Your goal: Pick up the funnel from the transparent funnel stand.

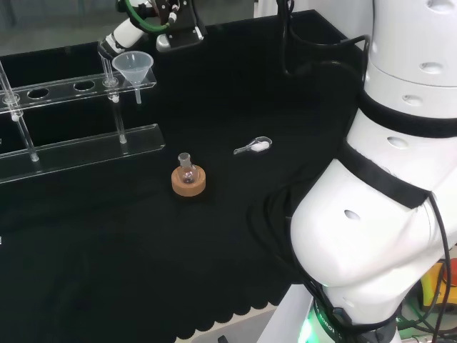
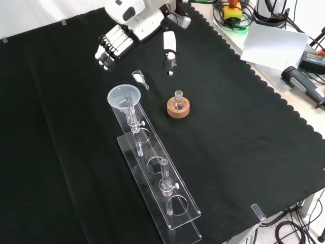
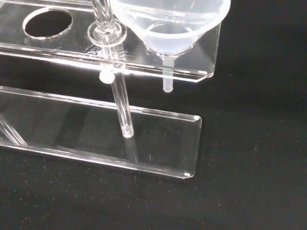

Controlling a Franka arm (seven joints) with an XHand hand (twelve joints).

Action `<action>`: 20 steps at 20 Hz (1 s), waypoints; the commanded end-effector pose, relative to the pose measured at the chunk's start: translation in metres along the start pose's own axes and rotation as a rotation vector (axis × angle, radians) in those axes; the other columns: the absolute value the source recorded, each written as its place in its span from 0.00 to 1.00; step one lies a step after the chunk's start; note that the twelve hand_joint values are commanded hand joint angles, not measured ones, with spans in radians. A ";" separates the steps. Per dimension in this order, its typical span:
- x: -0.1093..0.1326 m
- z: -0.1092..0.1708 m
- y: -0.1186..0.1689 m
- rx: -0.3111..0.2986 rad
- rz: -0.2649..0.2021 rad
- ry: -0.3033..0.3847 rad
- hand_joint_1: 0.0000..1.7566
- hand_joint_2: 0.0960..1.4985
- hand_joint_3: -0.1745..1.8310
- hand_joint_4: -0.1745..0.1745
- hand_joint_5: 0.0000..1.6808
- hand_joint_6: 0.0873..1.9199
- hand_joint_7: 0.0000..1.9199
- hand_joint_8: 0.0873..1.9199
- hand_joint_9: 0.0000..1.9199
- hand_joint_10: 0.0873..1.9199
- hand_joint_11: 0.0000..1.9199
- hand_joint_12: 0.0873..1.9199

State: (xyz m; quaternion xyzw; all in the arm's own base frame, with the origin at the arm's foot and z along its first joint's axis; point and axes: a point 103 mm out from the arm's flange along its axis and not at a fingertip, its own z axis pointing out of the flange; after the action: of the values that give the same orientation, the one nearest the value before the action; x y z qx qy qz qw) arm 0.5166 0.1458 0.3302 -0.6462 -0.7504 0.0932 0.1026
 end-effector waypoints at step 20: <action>-0.010 0.038 0.051 0.091 0.000 0.002 0.22 0.39 0.08 0.42 0.00 0.00 0.00 0.00 0.00 0.00 0.00 0.00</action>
State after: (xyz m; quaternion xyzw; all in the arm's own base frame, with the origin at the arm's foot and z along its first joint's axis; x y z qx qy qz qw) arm 0.5465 0.1459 0.2877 -0.6369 -0.7550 0.1093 0.1112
